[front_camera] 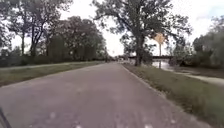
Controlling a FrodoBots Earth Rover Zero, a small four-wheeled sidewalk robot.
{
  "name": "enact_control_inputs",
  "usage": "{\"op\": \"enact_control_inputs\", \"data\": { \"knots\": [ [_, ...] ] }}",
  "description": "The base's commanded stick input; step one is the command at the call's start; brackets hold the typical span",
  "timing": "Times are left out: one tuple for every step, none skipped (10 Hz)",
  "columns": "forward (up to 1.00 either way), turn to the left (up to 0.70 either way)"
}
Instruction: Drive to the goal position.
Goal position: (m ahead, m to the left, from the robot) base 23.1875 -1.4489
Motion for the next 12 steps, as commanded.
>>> {"op": "enact_control_inputs", "data": {
  "knots": [
    [1.0, 0.0],
    [1.0, 0.0],
    [1.0, 0.0],
    [1.0, 0.0],
    [1.0, 0.0],
    [1.0, 0.0],
    [1.0, 0.0],
    [1.0, 0.0],
    [1.0, 0.0],
    [1.0, 0.0],
    [1.0, 0.0],
    [1.0, 0.0]
  ]
}}
